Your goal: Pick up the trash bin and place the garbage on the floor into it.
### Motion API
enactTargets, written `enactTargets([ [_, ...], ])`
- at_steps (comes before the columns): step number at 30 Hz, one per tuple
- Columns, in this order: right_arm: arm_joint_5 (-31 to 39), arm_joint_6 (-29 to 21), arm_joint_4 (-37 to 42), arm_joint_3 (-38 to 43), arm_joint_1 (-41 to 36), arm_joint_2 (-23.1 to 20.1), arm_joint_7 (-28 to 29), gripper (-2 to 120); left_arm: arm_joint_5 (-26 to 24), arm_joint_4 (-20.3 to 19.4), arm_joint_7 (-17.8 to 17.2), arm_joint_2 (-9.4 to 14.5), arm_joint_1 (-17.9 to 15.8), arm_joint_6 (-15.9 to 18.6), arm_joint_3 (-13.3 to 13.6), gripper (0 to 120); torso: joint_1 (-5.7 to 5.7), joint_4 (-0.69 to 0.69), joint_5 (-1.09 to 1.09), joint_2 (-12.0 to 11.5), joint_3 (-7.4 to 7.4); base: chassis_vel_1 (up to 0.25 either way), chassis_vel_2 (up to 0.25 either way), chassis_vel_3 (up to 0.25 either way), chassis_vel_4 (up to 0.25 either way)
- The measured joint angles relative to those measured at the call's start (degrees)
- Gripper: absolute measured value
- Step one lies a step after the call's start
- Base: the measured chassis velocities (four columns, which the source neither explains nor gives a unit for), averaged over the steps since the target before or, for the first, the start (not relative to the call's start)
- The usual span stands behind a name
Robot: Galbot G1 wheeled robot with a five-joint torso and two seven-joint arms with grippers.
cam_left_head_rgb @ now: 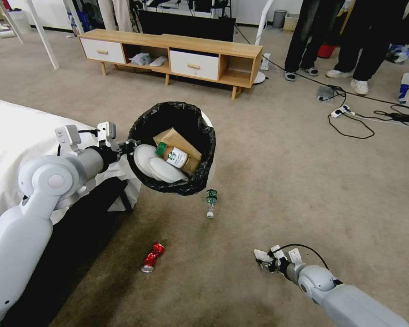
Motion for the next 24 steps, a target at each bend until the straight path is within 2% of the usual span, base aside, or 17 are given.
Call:
enactTargets([
  [1,-0.03,0.02,0.00,-0.01,0.07,0.04,0.01,46,0.03,0.01,0.00,0.00,0.02,0.00,0.00,2,0.00,0.01,0.00,0.00,0.01,0.000,0.000,0.000,0.000],
  [4,-0.05,0.04,-0.03,-0.02,0.11,0.06,-0.01,46,0.06,0.05,0.03,0.00,0.02,0.00,0.00,2,0.00,0.01,0.00,0.00,0.01,0.000,0.000,0.000,0.000],
  [6,-0.21,0.13,0.11,0.06,0.08,-0.13,0.04,34,0.25,0.37,0.07,-0.30,-0.14,0.00,0.11,2,0.00,0.04,0.06,-0.01,0.02,0.000,0.000,0.000,0.000],
  [10,-0.33,0.19,0.76,0.28,-0.25,-0.53,0.03,25,0.37,0.62,0.10,-0.59,-0.39,0.00,0.37,2,0.00,0.05,0.08,-0.03,0.04,0.000,0.000,0.000,0.000],
  [11,-0.41,0.23,1.50,0.39,-0.54,-0.95,0.01,18,0.46,0.77,0.10,-0.75,-0.53,0.00,0.51,2,0.01,0.05,0.10,-0.03,0.04,0.000,0.000,0.000,0.000],
  [12,-0.41,0.17,2.26,0.50,-0.75,-1.26,-0.03,13,0.53,0.89,0.11,-0.88,-0.64,0.00,0.62,2,0.01,0.02,0.10,-0.03,0.05,0.000,0.000,0.000,0.000],
  [13,-0.41,0.17,2.26,0.50,-0.75,-1.26,-0.03,13,0.53,0.89,0.11,-0.88,-0.64,0.00,0.62,2,0.01,0.02,0.10,-0.03,0.05,0.000,0.000,0.000,0.000],
  [15,-0.88,0.17,4.32,1.39,-0.89,-2.05,-0.12,2,0.66,1.16,0.12,-1.25,-0.92,0.00,0.91,2,0.01,0.00,0.08,-0.03,0.04,0.000,0.000,0.000,0.000],
  [24,-2.16,1.11,9.59,5.26,-1.17,-4.03,-0.51,0,1.08,1.65,0.12,-1.83,-1.14,0.00,1.35,2,0.01,0.00,0.03,-0.04,0.03,0.000,0.000,0.000,0.000],
])
